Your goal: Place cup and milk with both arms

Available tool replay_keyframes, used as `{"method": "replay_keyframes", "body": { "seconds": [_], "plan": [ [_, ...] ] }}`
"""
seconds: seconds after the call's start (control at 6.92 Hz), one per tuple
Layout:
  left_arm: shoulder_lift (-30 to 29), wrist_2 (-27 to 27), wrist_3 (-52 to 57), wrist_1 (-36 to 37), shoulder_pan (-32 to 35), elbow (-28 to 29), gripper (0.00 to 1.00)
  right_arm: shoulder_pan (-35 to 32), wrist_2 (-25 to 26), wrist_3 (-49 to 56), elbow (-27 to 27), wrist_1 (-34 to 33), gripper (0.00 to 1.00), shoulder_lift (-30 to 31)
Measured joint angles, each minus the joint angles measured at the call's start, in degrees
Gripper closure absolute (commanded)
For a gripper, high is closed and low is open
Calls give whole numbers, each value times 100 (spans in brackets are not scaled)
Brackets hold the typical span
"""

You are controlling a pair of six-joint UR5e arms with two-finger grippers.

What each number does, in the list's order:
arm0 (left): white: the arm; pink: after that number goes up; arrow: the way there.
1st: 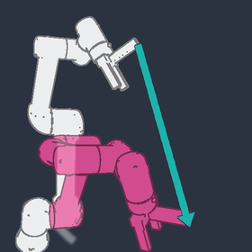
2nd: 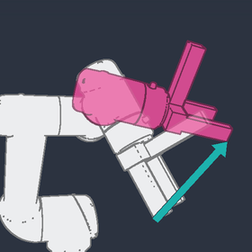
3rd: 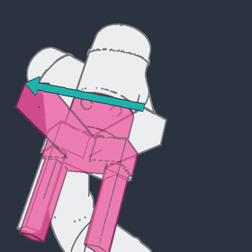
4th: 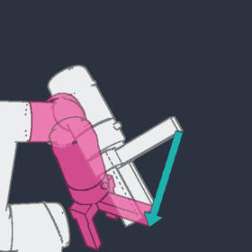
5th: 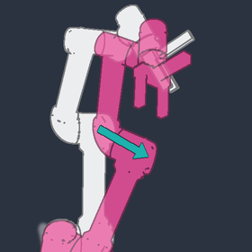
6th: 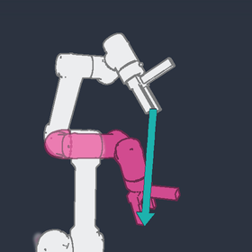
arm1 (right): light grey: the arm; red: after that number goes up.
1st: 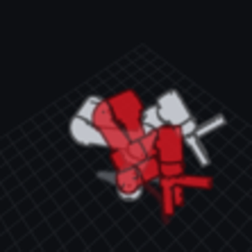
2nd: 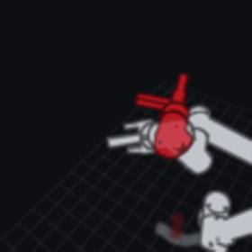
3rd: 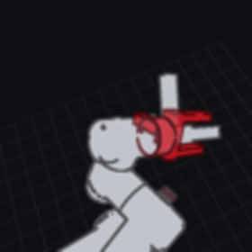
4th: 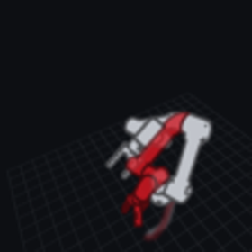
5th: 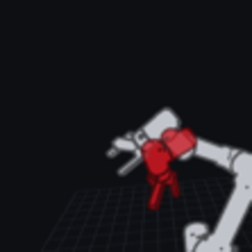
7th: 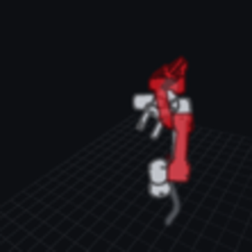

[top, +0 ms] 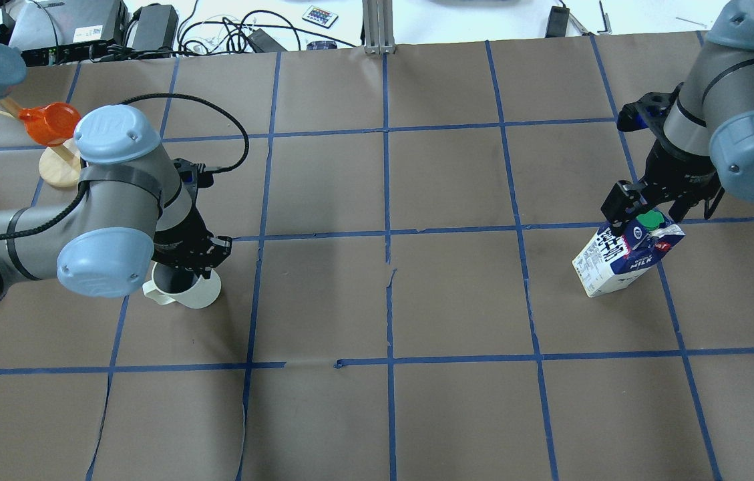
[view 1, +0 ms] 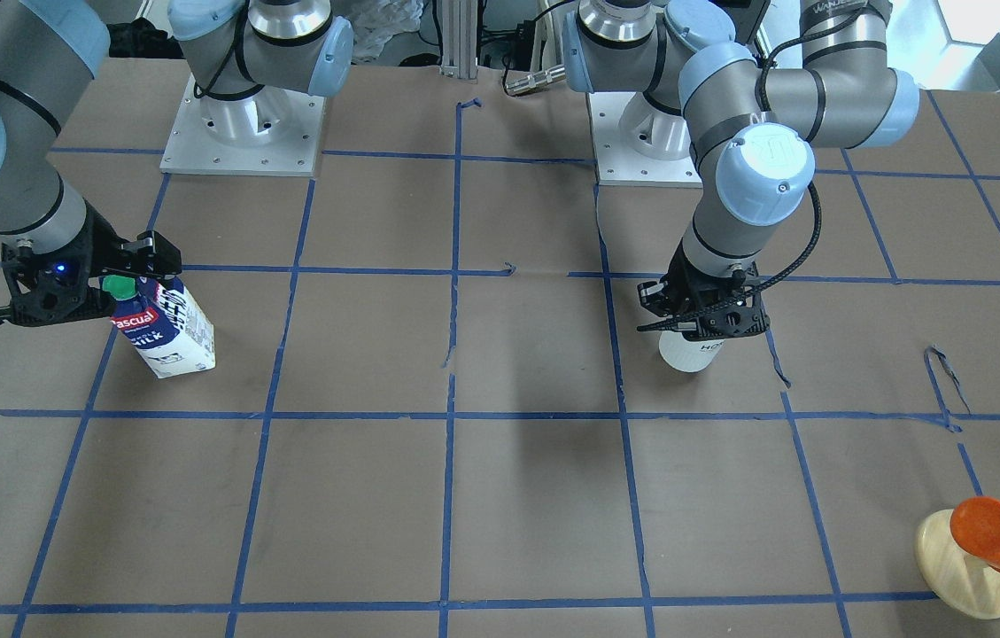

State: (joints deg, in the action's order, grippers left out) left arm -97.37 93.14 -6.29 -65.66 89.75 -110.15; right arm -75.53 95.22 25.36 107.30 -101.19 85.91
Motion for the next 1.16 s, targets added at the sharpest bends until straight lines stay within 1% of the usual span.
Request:
{"method": "replay_keyframes", "body": {
  "seconds": [0.29,0.43,0.58,0.72,0.87,1.01,1.16],
  "plan": [
    [-534,-61,-616,-195,701,979,100,41,7,-10,4,255,22,37],
    [-963,-63,-996,-305,1060,1580,100,44,-5,-10,-3,274,32,44],
    [-1414,-68,-1357,-367,1393,2138,100,54,-27,-11,-12,256,48,46],
    [-1910,-73,-1675,-395,1738,2682,100,68,-53,-26,-22,239,53,48],
    [-2353,-80,-1890,-401,2012,3151,100,81,-66,-44,-33,224,68,48],
    [-2730,-91,-2026,-405,2239,3606,100,98,-71,-53,-53,218,76,48],
    [-2991,-94,-2084,-417,2401,3905,100,110,-73,-56,-91,215,78,48]
  ]
}}
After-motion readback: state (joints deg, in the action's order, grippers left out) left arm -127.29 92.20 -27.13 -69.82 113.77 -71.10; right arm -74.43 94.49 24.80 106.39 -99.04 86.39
